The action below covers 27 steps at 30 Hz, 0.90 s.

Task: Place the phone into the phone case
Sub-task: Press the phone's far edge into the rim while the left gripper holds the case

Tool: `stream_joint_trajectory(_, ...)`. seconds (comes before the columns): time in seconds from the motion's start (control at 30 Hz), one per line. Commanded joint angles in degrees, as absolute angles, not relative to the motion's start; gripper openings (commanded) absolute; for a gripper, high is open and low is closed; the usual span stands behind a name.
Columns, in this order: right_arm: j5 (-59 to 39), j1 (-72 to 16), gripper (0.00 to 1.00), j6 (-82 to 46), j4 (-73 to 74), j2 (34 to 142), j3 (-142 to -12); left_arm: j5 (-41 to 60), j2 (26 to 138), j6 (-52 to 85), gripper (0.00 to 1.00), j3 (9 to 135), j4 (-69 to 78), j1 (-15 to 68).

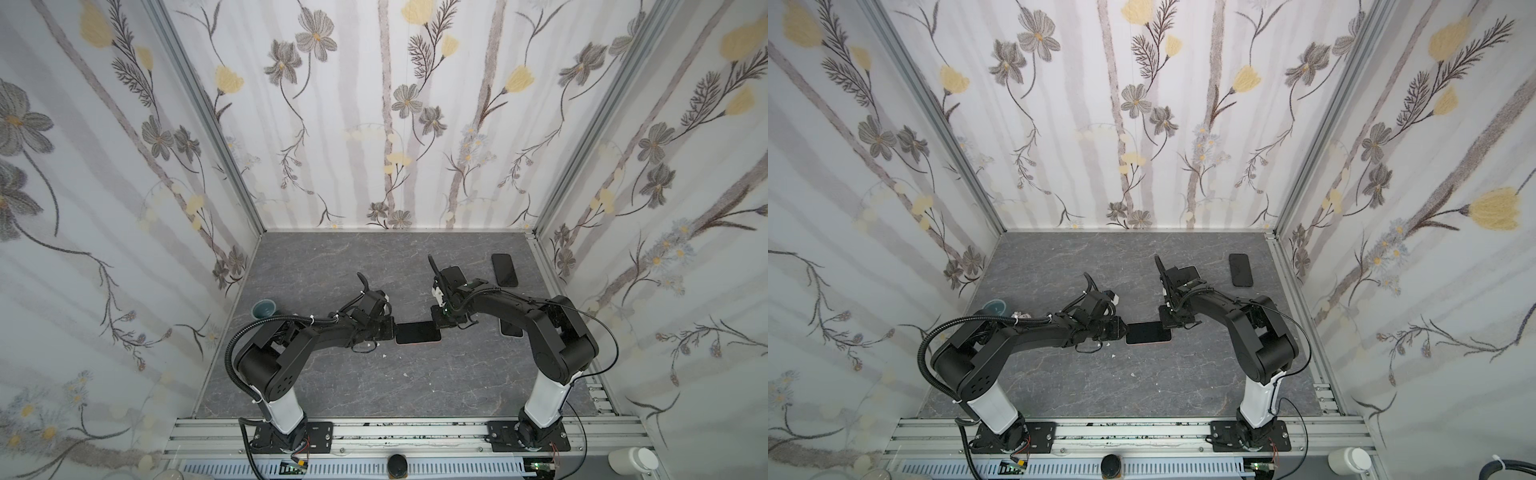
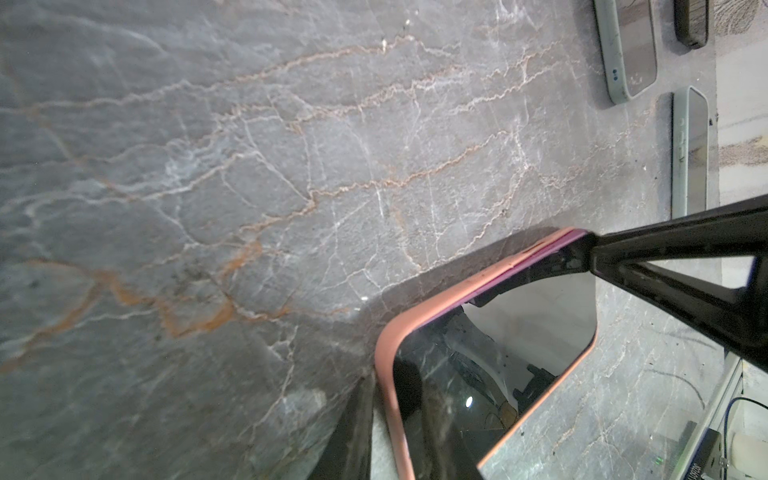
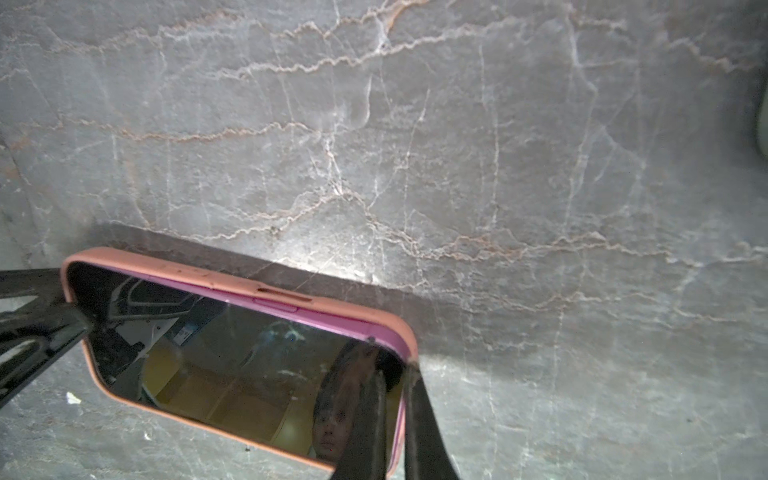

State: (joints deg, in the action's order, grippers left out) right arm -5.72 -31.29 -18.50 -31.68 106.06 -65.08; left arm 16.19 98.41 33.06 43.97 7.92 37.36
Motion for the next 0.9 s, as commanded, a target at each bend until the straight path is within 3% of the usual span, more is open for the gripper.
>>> stream_joint_trajectory(0.0, 1.41, -32.04, 0.08, -18.08, -35.66, 112.08, -63.43, 15.82, 98.56, 33.31, 0.24, 43.77, 6.07, 37.30)
stream_joint_trajectory(0.1, 0.03, -32.34, 0.07, -18.19, -35.59, 110.05, -64.43, 15.36, 98.30, 33.27, 0.24, 43.73, 5.76, 37.35)
stream_joint_trajectory(0.27, -0.73, -32.28, 0.16, -18.57, -36.11, 104.64, -68.02, 14.54, 97.30, 33.26, 0.24, 43.41, 5.79, 37.36)
stream_joint_trajectory(0.47, -0.54, -32.19, 0.11, -18.28, -35.86, 101.35, -70.88, 15.64, 97.72, 33.47, 0.24, 43.26, 6.36, 37.35)
stream_joint_trajectory(0.87, -2.68, -31.82, 0.09, -18.43, -35.86, 105.59, -69.15, 16.08, 97.49, 33.31, 0.24, 42.99, 6.72, 37.36)
